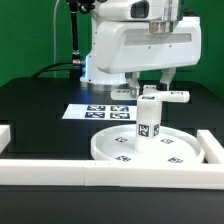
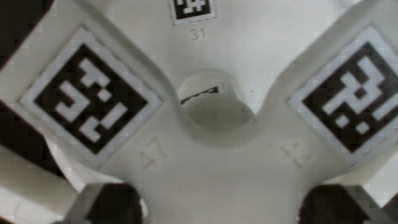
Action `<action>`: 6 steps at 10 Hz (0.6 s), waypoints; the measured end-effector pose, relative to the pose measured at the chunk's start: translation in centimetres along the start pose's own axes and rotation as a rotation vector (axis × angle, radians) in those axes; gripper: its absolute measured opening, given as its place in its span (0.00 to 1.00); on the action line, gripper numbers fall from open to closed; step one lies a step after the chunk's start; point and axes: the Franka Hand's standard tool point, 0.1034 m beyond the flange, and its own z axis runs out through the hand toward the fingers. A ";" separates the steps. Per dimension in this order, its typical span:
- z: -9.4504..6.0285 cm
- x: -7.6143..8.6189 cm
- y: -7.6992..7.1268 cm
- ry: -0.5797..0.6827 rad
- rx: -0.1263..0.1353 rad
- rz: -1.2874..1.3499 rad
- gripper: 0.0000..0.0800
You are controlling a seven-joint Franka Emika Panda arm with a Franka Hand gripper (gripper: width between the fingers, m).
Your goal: Assemble round table
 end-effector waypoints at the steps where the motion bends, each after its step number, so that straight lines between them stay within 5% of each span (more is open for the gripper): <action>1: 0.0 0.0 0.0 0.000 -0.001 0.025 0.55; 6: 0.0 0.0 0.1 0.011 0.015 0.407 0.55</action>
Offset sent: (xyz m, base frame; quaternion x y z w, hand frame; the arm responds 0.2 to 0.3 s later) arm 0.0000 0.0000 0.0000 0.0000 0.0000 0.1938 0.9810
